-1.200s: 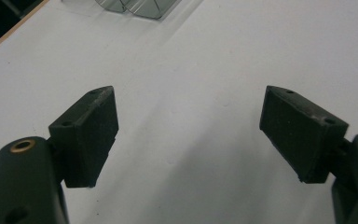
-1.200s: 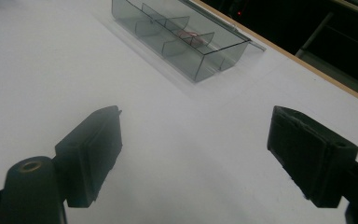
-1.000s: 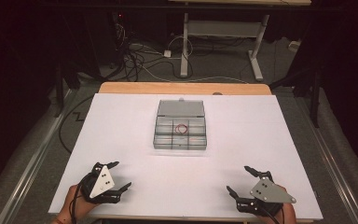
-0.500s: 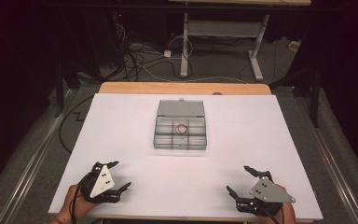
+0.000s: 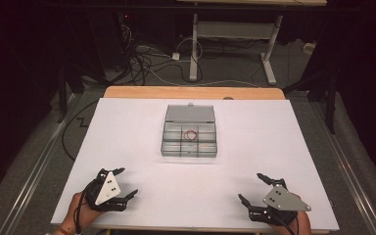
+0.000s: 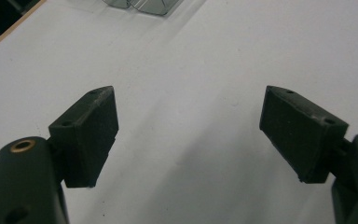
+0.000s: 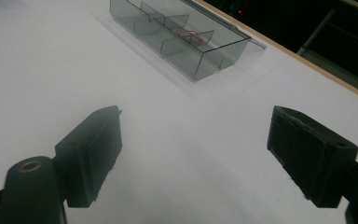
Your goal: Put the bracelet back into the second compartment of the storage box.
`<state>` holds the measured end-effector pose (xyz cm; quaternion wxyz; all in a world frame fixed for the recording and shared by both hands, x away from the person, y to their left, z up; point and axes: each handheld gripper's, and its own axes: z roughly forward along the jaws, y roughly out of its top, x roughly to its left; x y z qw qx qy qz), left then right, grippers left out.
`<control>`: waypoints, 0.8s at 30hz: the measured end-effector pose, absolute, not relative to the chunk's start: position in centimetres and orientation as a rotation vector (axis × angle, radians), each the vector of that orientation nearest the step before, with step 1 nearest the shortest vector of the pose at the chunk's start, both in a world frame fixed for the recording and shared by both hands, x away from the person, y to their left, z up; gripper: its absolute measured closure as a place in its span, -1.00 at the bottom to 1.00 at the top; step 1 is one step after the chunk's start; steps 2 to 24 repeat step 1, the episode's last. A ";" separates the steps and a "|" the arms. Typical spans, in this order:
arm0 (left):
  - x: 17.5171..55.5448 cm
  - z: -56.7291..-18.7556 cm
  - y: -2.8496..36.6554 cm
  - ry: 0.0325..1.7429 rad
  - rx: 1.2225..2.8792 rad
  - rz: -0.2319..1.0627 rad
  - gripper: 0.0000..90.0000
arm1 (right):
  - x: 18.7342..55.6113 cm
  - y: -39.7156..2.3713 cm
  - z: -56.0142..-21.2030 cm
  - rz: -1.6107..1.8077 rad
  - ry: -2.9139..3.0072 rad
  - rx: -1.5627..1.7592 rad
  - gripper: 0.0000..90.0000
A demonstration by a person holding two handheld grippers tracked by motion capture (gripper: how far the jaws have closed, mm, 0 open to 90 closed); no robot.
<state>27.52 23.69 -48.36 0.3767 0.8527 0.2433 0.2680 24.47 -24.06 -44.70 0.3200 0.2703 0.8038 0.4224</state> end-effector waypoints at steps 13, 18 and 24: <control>27.6 -48.4 23.7 0.624 2.179 0.684 -0.58 | 24.5 -24.1 -44.7 1.114 2.112 0.712 -0.59; 27.6 -48.4 23.7 0.624 2.179 0.684 -0.58 | 24.5 -24.1 -44.7 1.114 2.112 0.712 -0.59; 27.6 -48.4 23.7 0.624 2.179 0.684 -0.58 | 24.5 -24.1 -44.7 1.114 2.112 0.712 -0.59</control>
